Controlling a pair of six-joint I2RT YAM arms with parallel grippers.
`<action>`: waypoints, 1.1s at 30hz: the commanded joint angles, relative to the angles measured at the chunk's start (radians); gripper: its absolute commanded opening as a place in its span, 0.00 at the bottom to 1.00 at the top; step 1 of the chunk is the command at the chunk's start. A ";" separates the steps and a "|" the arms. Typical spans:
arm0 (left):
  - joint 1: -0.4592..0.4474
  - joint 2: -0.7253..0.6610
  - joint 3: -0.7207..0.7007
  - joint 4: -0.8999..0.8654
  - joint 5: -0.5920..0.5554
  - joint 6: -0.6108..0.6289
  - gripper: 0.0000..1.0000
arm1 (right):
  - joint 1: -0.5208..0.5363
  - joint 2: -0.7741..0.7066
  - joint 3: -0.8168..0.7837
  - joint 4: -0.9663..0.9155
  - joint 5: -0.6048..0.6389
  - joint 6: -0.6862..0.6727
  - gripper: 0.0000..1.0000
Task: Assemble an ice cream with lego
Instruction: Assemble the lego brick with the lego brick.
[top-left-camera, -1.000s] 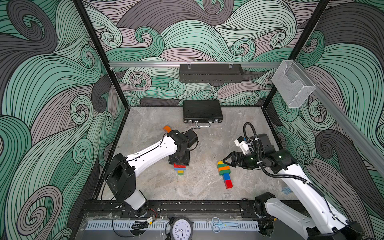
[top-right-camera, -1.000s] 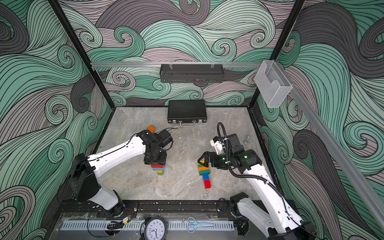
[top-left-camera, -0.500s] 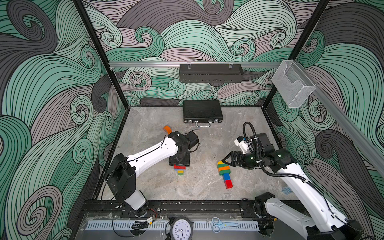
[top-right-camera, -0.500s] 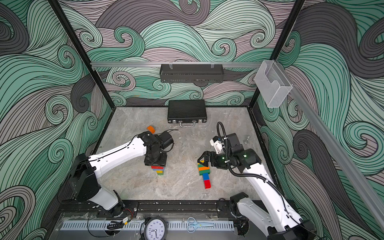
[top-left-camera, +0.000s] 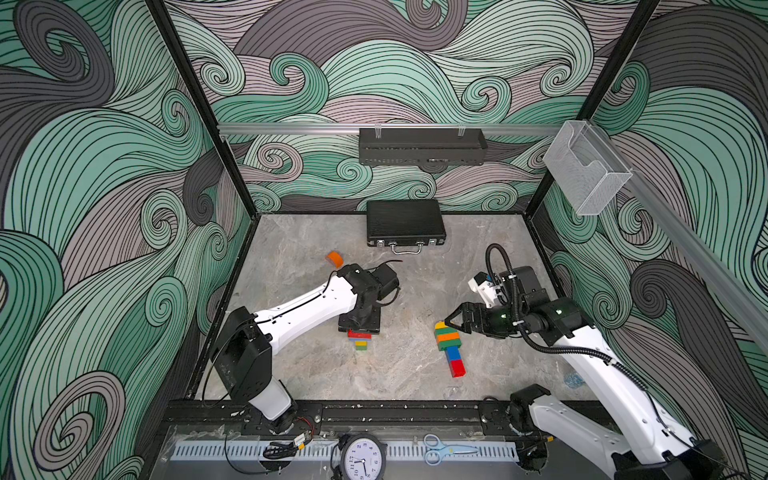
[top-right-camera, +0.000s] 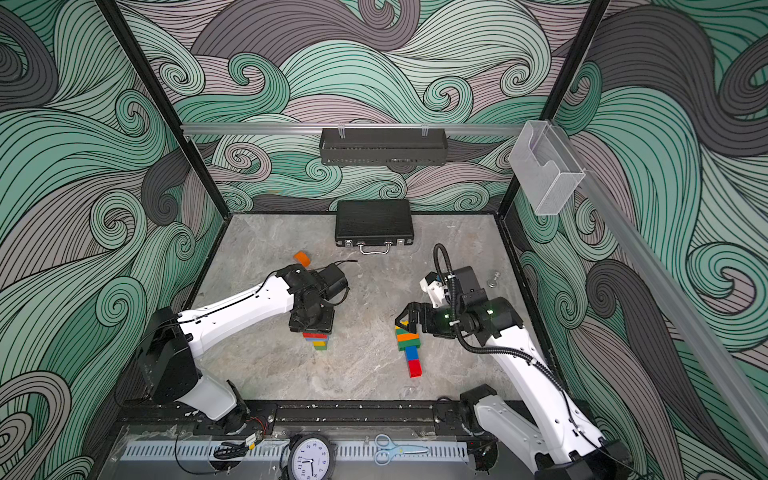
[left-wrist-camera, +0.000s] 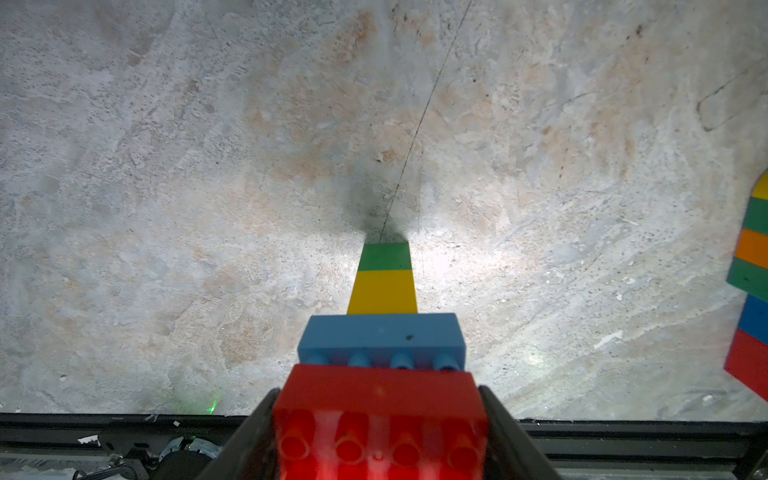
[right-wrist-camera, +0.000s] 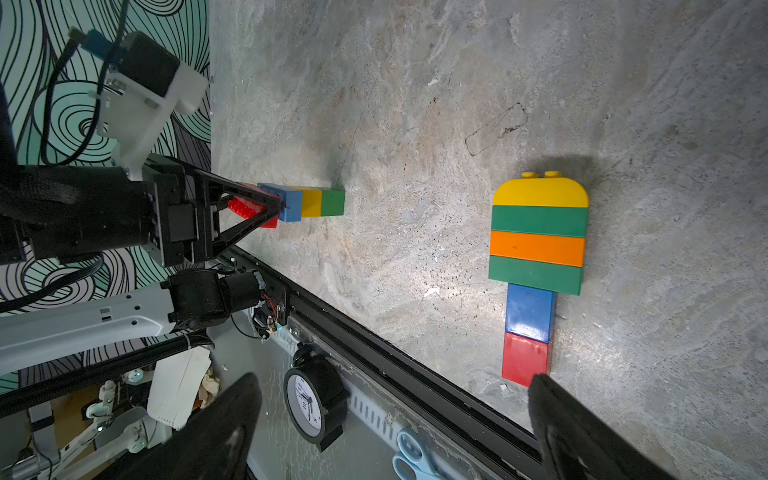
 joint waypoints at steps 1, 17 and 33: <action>-0.009 -0.016 -0.009 0.004 -0.018 -0.018 0.44 | 0.006 -0.001 0.023 -0.013 0.009 -0.009 0.99; -0.023 -0.036 -0.029 0.015 -0.047 -0.048 0.43 | 0.006 0.000 0.027 -0.015 0.010 -0.010 0.99; -0.034 -0.005 -0.049 0.031 -0.069 -0.066 0.42 | 0.006 0.007 0.039 -0.020 0.011 -0.012 0.99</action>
